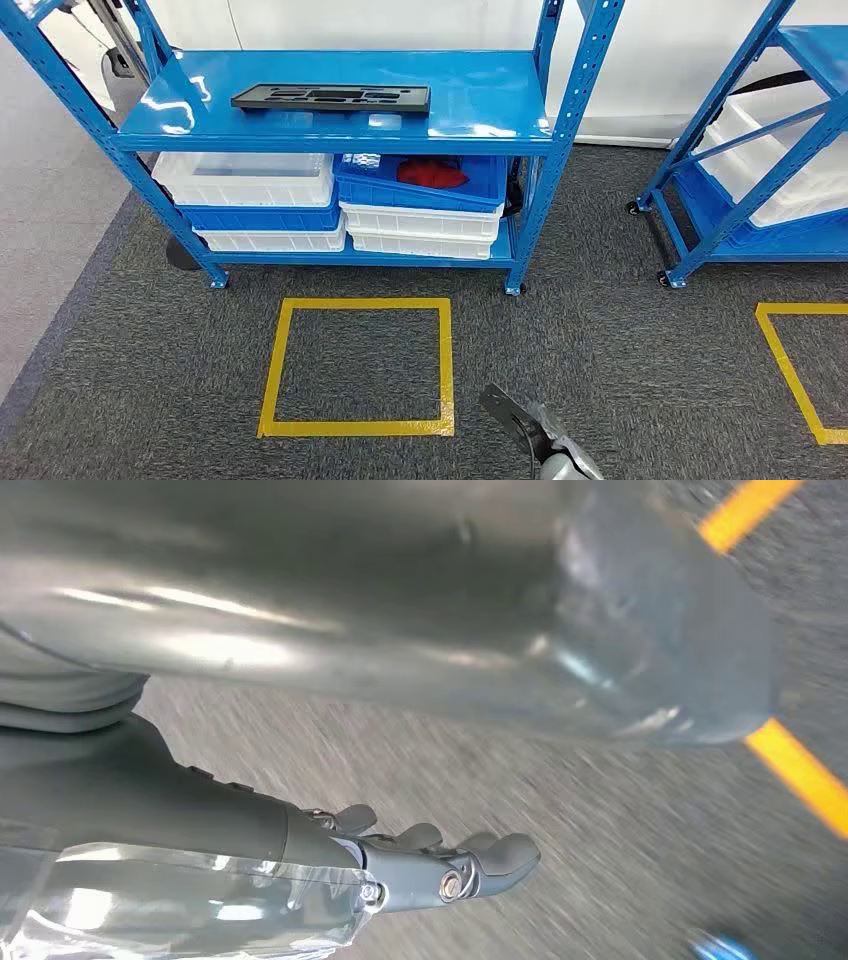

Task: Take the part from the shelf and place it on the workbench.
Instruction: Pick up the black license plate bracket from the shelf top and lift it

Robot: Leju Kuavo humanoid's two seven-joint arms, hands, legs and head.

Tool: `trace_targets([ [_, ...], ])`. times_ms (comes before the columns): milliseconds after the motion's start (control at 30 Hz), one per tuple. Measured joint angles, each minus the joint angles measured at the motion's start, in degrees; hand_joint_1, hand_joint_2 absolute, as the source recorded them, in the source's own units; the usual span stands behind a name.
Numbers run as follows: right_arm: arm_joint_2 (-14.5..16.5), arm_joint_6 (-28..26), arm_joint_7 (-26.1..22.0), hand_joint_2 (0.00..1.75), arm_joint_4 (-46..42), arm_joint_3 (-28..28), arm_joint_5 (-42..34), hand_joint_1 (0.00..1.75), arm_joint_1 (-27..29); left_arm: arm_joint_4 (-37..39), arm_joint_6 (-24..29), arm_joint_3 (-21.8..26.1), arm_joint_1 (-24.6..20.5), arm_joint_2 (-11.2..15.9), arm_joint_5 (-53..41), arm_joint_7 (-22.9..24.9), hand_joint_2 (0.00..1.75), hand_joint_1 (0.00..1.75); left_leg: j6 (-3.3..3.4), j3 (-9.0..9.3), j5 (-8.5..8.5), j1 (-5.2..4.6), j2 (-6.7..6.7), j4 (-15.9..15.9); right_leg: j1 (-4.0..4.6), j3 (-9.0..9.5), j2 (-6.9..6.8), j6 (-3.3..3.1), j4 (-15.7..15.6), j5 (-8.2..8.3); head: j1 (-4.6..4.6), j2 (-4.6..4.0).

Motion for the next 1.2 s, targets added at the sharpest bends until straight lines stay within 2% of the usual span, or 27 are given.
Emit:
trace_targets([
  [67,0.3,-0.3,-0.3,0.0,0.1,1.2,1.1,0.0,-0.9,0.0,0.0,0.3,-0.4,-0.1,-0.9,0.0,0.0,0.0,-0.27,-2.27,-2.03,0.14,0.0,4.7,0.04,-0.06,-0.08,-0.02,0.0,0.0,0.0,0.0],
  [100,0.7,-0.5,-0.6,0.0,0.3,2.4,2.3,0.0,-1.9,0.0,0.0,0.7,-0.8,-0.1,-1.8,0.1,0.0,0.0,-0.49,-4.15,-3.43,0.26,0.0,8.6,0.07,-0.11,-0.17,-0.03,0.1,-0.01,0.0,0.0],
  [133,0.9,-0.7,-0.9,0.0,0.4,3.5,3.4,0.0,-2.8,-0.1,0.0,1.0,-1.2,-0.2,-2.7,0.2,0.0,0.0,-0.64,-5.32,-3.8,0.37,0.01,10.8,0.09,-0.12,-0.27,-0.03,0.2,-0.02,0.0,0.0],
  [167,1.3,-0.9,-1.2,0.0,0.6,4.7,4.5,0.0,-3.7,-0.2,0.0,1.3,-1.5,-0.2,-3.7,0.3,0.0,0.0,-0.73,-5.44,-3.03,0.46,0.02,10.9,0.08,-0.11,-0.34,-0.01,0.2,-0.04,0.0,0.0],
  [200,1.6,-1.2,-1.4,0.0,0.7,5.9,5.7,0.0,-4.6,-0.3,-0.1,1.6,-1.9,-0.3,-4.6,0.3,0.0,0.0,-0.73,-4.27,-1.1,0.56,0.04,8.2,0.07,-0.05,-0.36,0.05,0.3,-0.08,0.0,0.0],
  [267,2.3,-1.7,-2.1,0.0,0.8,8.1,7.9,0.0,-6.7,-0.4,-0.1,2.3,-2.7,-0.4,-6.4,0.5,0.0,0.0,-0.55,-0.31,3.05,0.64,0.13,-0.4,0.15,0.02,-0.32,0.33,0.4,-0.2,0.0,0.0],
  [300,2.6,-2.1,-2.4,0.0,0.9,9.2,9.1,0.0,-7.8,-0.5,-0.1,2.6,-3.2,-0.5,-7.3,0.5,0.0,0.0,-0.3,1.16,4.29,0.57,0.15,-3.7,0.24,-0.06,-0.3,0.59,0.6,-0.21,0.0,0.0],
  [333,2.9,-2.4,-2.6,0.0,1.0,10.4,10.1,0.0,-8.8,-0.5,-0.2,2.9,-3.7,-0.7,-8.2,0.6,0.0,0.0,-0.04,1.83,4.73,0.46,0.14,-5.5,0.33,-0.21,-0.28,0.88,0.6,-0.16,0.0,0.0],
  [433,3.6,-3.5,-3.3,0.0,1.1,14.6,13.1,0.0,-11.8,-0.7,-0.2,3.8,-4.9,-1.1,-10.5,0.9,0.0,0.0,0.99,1.71,4.99,0.34,0.04,-6.1,0.29,-0.54,-0.28,1.8,0.7,0.0,0.0,0.0],
  [500,4.1,-4.6,-3.7,0.0,1.1,17.7,15.0,0.0,-13.9,-0.8,-0.2,4.4,-5.5,-1.3,-12.0,1.1,0.0,0.0,1.79,1.75,5.4,0.49,0.08,-6.5,0.2,-1.61,-0.19,2.32,2.8,-1.47,0.0,0.0],
  [533,4.2,-5.2,-3.8,0.0,1.1,19.3,15.8,0.0,-15.0,-0.9,-0.2,4.6,-5.9,-1.4,-12.6,1.2,0.0,0.0,2.05,1.72,5.55,0.51,0.11,-6.6,0.15,-3.11,-0.13,2.5,5.9,-3.15,0.0,0.0],
  [600,4.4,-6.4,-3.9,0.0,0.8,22.6,17.3,0.0,-16.8,-0.9,-0.3,5.1,-6.5,-1.6,-13.8,1.3,0.0,0.0,2.29,1.53,5.63,0.34,0.1,-6.6,0.15,-7.16,-0.04,2.74,14.1,-6.58,0.0,0.0],
  [633,4.4,-7.0,-3.9,0.0,0.6,24.2,18.0,0.0,-17.5,-0.9,-0.3,5.3,-6.7,-1.7,-14.4,1.4,0.0,0.0,2.34,1.48,5.62,0.27,0.08,-6.5,0.14,-8.81,-0.03,2.8,17.2,-7.37,0.0,0.0],
  [667,4.4,-7.5,-3.9,0.0,0.2,25.6,18.5,0.0,-18.2,-1.0,-0.3,5.5,-6.9,-1.7,-14.9,1.5,0.0,0.0,2.37,1.49,5.57,0.21,0.06,-6.4,0.14,-9.36,-0.02,2.76,18.0,-6.85,0.0,0.0],
  [700,4.4,-8.1,-4.0,0.0,-0.3,26.9,18.9,0.0,-18.9,-1.0,-0.3,5.7,-7.1,-1.8,-15.5,1.6,0.0,0.0,2.36,1.52,5.5,0.16,0.03,-6.3,0.15,-8.81,-0.02,2.63,16.5,-5.29,0.0,0.0],
  [733,4.3,-8.8,-4.0,0.0,-0.9,28.0,19.2,0.0,-19.7,-1.0,-0.2,5.8,-7.3,-1.9,-16.0,1.7,0.0,0.0,2.29,1.57,5.39,0.1,-0.17,-6.2,0.16,-7.22,0.2,2.43,12.8,-2.99,0.0,0.0],
  [767,4.2,-9.6,-4.0,0.0,-1.6,29.1,19.4,0.0,-20.6,-1.1,-0.3,5.9,-7.5,-2.0,-16.6,1.7,0.0,0.0,2.15,1.5,5.27,0.07,-0.36,-6.0,0.15,-5.28,1.12,2.14,8.5,-0.96,0.0,0.0],
  [800,4.1,-10.6,-4.1,0.0,-2.4,30.1,19.3,0.0,-21.5,-1.1,-0.3,6.0,-7.9,-2.2,-17.2,1.7,0.0,0.0,1.94,1.3,5.19,0.02,-0.59,-5.8,0.16,-3.73,1.95,1.91,4.8,0.41,0.0,0.0],
  [833,3.9,-11.5,-4.2,0.0,-3.1,31.1,19.1,0.0,-22.3,-1.1,-0.3,6.2,-8.3,-2.4,-17.6,1.7,0.0,0.0,1.67,1.01,5.17,0.05,-0.87,-5.6,0.22,-2.76,2.65,1.72,2.4,1.08,0.0,0.0],
  [867,3.7,-12.4,-4.4,0.0,-3.7,32.0,18.8,0.0,-23.0,-1.2,-0.3,6.3,-8.6,-2.6,-18.0,1.7,0.0,0.0,1.37,0.7,5.21,0.15,-1.08,-5.6,0.34,-2.45,3.05,1.53,1.5,1.03,0.01,0.0],
  [933,3.5,-13.6,-4.6,0.0,-4.8,33.4,18.1,0.0,-24.0,-1.3,-0.2,6.7,-8.9,-2.7,-18.3,1.7,0.0,0.0,0.74,0.39,5.28,0.31,-1.55,-5.6,0.36,-2.38,2.27,1.15,1.1,1.12,0.01,0.0],
  [1000,3.6,-14.2,-4.5,0.0,-5.6,34.5,17.8,0.0,-24.9,-1.4,0.0,7.0,-8.9,-2.7,-18.2,1.7,0.0,0.0,0.14,-0.37,4.22,0.29,-1.28,-4.0,0.01,-2.04,1.42,0.57,0.5,1.28,0.0,0.0],
  [1033,3.8,-14.4,-4.4,0.0,-5.8,35.0,17.7,0.0,-25.4,-1.4,0.1,7.2,-9.0,-2.7,-18.1,1.7,0.0,0.0,-0.15,-1.59,2.84,0.34,-0.96,-1.5,-0.14,-1.86,0.91,0.33,0.3,1.31,0.0,0.0],
  [1100,3.9,-14.8,-4.2,0.0,-5.9,35.8,17.6,0.0,-26.0,-1.4,0.3,7.5,-9.0,-2.6,-17.9,1.7,0.0,0.0,-0.69,-5.47,-0.47,0.61,-0.55,6.2,-0.05,-1.71,-0.21,0.05,0.3,1.14,0.0,0.0],
  [1133,4.0,-14.9,-4.3,0.0,-5.9,36.1,17.6,0.0,-26.2,-1.4,0.3,7.7,-8.9,-2.6,-17.9,1.7,0.0,0.0,-0.93,-7.33,-1.39,0.75,-0.45,9.5,0.0,-1.66,-0.81,0.02,0.3,1.02,0.0,0.0],
  [1167,4.0,-15.0,-4.3,0.0,-5.9,36.3,17.5,0.0,-26.2,-1.4,0.3,7.8,-8.9,-2.6,-17.8,1.7,0.0,0.0,-1.13,-8.32,-1.28,0.86,-0.34,11.0,0.02,-1.61,-1.25,0.06,0.4,0.88,0.0,0.0],
  [1200,4.0,-15.0,-4.5,0.0,-5.9,36.5,17.2,0.0,-26.2,-1.4,0.3,8.0,-8.8,-2.6,-17.8,1.7,0.0,0.0,-1.27,-8.02,0.08,0.98,-0.18,9.9,0.01,-1.5,-1.59,0.2,0.5,0.7,0.0,0.0],
])
